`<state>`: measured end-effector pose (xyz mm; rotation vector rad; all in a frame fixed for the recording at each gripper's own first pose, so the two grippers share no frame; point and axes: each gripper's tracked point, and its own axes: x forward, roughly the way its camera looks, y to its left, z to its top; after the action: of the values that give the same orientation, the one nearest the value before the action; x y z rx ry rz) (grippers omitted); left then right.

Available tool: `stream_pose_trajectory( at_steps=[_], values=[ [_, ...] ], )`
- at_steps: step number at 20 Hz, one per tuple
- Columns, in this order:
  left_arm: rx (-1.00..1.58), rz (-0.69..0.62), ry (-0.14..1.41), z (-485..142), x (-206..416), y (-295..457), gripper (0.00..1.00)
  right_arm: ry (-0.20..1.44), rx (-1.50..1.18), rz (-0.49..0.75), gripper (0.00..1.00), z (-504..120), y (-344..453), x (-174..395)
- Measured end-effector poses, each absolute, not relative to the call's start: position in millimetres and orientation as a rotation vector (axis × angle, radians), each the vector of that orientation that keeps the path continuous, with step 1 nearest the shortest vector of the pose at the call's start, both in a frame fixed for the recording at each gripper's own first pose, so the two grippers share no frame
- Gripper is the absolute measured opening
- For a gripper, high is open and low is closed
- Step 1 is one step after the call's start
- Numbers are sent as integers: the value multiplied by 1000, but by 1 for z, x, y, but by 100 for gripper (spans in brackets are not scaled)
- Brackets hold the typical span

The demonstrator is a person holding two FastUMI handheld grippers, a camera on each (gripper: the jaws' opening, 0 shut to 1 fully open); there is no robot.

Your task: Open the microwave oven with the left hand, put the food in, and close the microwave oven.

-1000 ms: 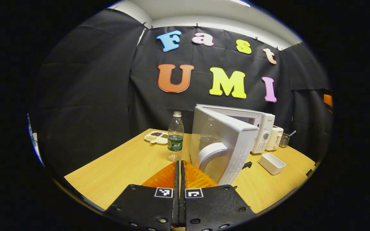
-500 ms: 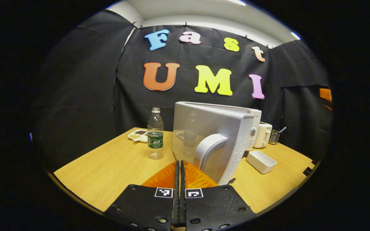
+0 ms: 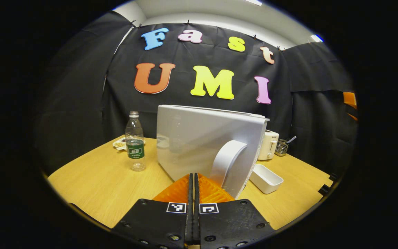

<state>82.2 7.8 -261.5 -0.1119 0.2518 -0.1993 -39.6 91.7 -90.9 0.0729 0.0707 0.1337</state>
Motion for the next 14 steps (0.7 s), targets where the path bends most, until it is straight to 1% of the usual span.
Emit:
stream_pose_trajectory(
  at_steps=[7,10,14],
  values=[
    [-89,-237,263,-261,120,-36,0,25,33,109,100,-71,68,-49],
    [-93,-280,260,-262,137,-62,0,-3,41,85,99,-66,55,-47],
    [-110,-327,274,-265,164,-94,0,10,50,79,100,-70,43,-42]
  ],
)
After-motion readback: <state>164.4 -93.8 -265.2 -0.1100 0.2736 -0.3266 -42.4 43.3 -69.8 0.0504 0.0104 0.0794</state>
